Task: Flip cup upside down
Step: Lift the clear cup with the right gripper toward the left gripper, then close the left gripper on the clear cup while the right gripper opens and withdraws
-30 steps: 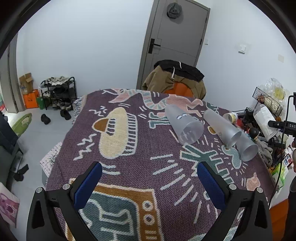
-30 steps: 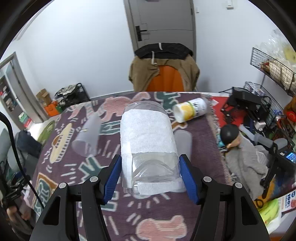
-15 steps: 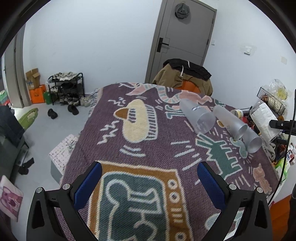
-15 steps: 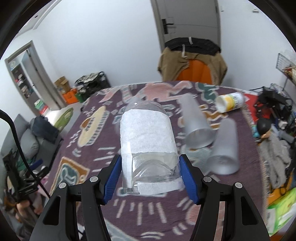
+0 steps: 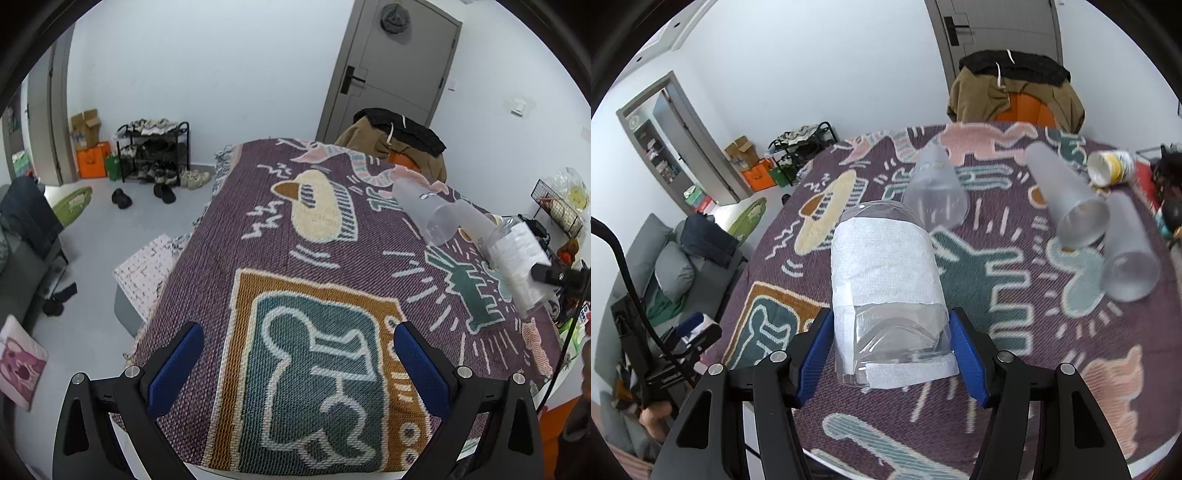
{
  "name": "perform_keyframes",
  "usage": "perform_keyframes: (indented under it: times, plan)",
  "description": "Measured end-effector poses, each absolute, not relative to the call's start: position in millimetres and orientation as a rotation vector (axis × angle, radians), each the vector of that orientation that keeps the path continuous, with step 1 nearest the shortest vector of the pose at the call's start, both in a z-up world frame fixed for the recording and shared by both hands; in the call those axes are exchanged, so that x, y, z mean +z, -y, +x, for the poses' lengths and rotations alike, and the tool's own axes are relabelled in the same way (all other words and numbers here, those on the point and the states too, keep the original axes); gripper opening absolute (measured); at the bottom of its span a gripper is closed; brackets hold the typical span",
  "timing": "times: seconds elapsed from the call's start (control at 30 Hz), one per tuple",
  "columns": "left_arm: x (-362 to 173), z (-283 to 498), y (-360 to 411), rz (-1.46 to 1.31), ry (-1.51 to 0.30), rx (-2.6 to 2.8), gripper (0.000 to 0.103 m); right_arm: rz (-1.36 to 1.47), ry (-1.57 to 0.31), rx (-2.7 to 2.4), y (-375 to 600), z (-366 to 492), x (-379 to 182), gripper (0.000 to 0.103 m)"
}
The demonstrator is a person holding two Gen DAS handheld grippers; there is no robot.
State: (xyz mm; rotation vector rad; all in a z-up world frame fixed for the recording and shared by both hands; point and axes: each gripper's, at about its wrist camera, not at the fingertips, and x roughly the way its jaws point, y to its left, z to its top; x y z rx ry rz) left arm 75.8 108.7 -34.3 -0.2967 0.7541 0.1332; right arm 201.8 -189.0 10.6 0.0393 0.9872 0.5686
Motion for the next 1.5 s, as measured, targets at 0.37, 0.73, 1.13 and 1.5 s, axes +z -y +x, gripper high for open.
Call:
perform_keyframes:
  times: [0.37, 0.73, 1.13, 1.5]
  plan:
    - [-39.2, 77.0, -113.4, -0.31, -0.772, 0.141, 0.103, 0.149, -1.048, 0.543, 177.7, 193.9, -40.7, 0.064]
    - [-30.0, 86.6, -101.3, -0.29, -0.778, 0.11, 0.103, 0.277, -1.125, 0.597, 189.8, 191.1, -56.5, 0.079]
    - [-17.0, 117.8, -78.0, -0.34, -0.824, 0.009, 0.103, 0.226, -1.023, 0.597, 241.3, 178.7, -32.5, 0.082]
    - [0.2, 150.9, -17.6, -0.288, -0.873, -0.114, 0.103, 0.18, -0.957, 0.57, 291.6, 165.3, -33.9, 0.082]
